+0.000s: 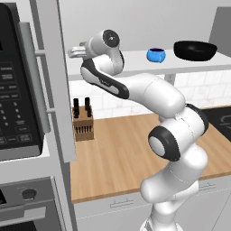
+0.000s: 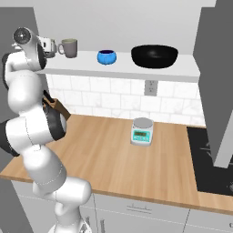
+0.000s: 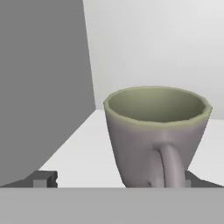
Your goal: Gather all objects into one cabinet and sort the glasses and bowls to opposite sides.
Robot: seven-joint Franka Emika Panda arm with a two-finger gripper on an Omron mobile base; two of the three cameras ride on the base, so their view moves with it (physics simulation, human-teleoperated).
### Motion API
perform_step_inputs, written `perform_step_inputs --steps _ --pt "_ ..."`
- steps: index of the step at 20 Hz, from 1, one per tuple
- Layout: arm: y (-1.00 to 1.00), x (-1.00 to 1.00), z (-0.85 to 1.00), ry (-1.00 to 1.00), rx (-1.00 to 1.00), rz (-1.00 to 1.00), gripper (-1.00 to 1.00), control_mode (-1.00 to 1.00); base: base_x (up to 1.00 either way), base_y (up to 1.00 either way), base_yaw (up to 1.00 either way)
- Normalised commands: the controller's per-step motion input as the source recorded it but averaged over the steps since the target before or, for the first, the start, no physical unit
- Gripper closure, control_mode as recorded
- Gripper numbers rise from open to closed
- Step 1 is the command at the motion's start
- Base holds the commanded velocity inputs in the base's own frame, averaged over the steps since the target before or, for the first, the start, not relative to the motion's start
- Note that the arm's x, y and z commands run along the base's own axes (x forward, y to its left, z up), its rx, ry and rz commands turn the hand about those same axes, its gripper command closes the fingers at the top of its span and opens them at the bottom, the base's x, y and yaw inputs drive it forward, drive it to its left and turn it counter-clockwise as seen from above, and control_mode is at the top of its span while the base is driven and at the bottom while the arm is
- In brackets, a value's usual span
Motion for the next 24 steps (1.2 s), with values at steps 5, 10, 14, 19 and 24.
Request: perform_step_inputs --steps 5,10,14,19,24 --pt "-0.12 0.08 0.0 0.0 0.0 -0.03 -1.0 -1.0 0.0 0.0 0.0" --pt "-0.04 0.0 0.0 0.0 0.0 -0.01 -1.0 -1.0 0.0 0.0 0.0" --pt "0.0 -0.15 0.0 0.0 0.0 0.0 -1.0 -1.0 0.0 0.0 0.0" --pt "-0.14 -0.74 0.0 -0.03 0.0 0.0 -1.0 -1.0 0.0 0.0 0.0" --pt "-0.48 -0.88 0.0 -0.07 0.0 -0.05 -1.0 -1.0 0.0 0.0 0.0"
